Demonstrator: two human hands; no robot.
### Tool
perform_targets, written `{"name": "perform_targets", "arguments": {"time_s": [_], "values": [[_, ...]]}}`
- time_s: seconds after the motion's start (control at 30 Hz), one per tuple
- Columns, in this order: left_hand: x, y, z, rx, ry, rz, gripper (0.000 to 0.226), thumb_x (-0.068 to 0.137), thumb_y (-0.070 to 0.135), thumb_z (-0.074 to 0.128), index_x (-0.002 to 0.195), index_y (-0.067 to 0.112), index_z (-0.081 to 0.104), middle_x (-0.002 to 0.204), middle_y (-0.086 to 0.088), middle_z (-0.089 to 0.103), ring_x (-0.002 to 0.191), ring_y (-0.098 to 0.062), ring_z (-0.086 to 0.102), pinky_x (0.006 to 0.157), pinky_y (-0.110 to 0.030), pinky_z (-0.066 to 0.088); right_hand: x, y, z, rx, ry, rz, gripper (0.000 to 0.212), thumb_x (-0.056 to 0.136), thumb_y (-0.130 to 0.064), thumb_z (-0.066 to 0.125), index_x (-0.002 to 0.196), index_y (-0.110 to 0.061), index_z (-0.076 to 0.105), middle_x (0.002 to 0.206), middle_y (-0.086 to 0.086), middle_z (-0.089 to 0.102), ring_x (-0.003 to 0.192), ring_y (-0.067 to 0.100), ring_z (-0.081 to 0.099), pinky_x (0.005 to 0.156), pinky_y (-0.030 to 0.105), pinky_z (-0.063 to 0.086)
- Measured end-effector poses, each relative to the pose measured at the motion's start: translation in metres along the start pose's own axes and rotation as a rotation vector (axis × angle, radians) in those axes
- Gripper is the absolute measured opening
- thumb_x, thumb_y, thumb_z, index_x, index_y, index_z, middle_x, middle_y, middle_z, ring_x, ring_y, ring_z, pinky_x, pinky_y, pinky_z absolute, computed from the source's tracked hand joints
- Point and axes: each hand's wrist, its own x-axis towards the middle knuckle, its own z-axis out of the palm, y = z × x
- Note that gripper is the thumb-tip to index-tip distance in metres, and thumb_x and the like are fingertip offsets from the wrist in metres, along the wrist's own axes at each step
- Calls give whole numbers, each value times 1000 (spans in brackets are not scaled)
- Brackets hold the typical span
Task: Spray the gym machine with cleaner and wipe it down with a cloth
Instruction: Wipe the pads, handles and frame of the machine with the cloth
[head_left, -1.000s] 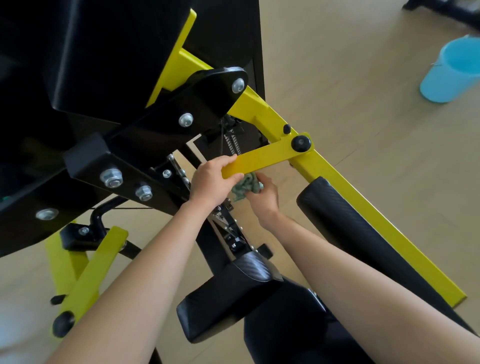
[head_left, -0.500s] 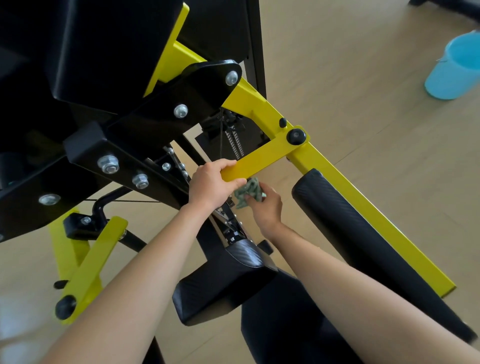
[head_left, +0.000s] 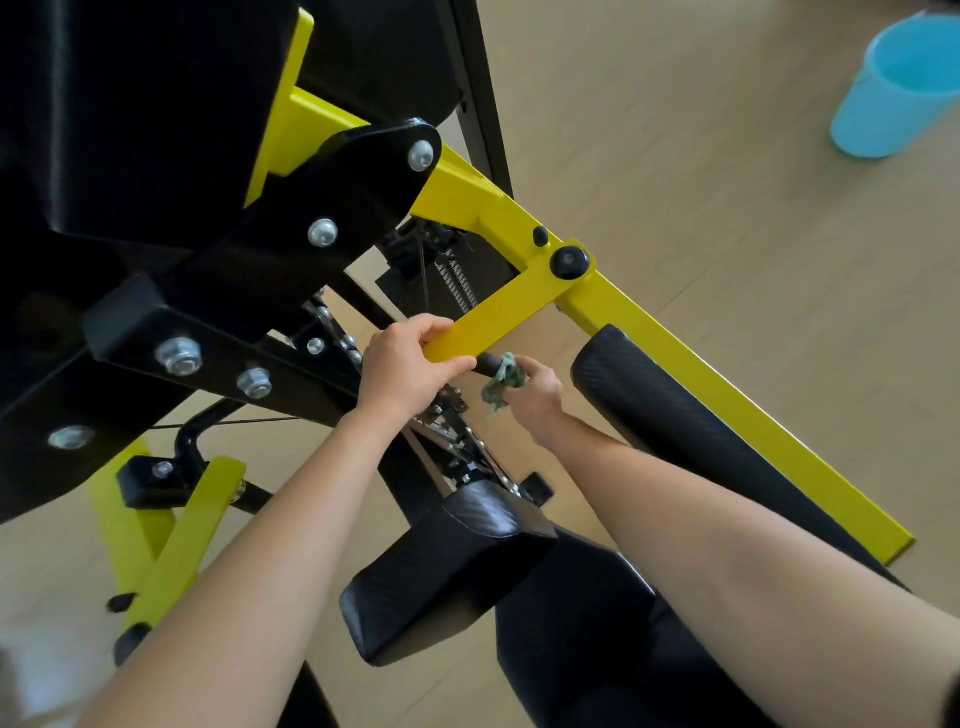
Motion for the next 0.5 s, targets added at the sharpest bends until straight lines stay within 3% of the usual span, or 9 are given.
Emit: {"name": "perform_targets", "arguments": {"time_s": [0.23, 0.33, 0.37, 0.5], "values": [[2, 0, 1, -10, 10, -1, 58, 76, 43, 90, 124, 19, 71, 118, -2, 75, 105, -17, 70, 91, -38, 59, -38, -10, 12, 77, 91, -256, 43, 89, -4, 72, 131, -10, 65, 115, 1, 57, 104, 15, 55, 88, 23, 44], [3, 1, 1, -11, 9, 5, 57, 76, 43, 90, 123, 18, 72, 118, -2, 75, 106, -17, 70, 91, -36, 58, -37, -10, 12, 96, 99, -264, 46, 89, -2, 72, 134, -7, 62, 118, -1, 52, 106, 11, 51, 84, 6, 39], [3, 0, 1, -7, 3, 7, 57, 76, 43, 90, 123, 17, 71, 118, -2, 75, 106, -17, 70, 91, -36, 58, -31, -10, 12, 80, 81, -239, 44, 90, -5, 72, 133, -9, 63, 118, -1, 51, 105, 11, 49, 80, 5, 37], [6, 1, -2, -1, -15, 2, 57, 77, 42, 89, 124, 16, 71, 119, -4, 75, 108, -18, 69, 92, -37, 58, 6, 0, 14, 85, 30, -6, 38, 90, -8, 72, 127, -15, 68, 120, 3, 64, 105, 18, 61, 94, 31, 54]]}}
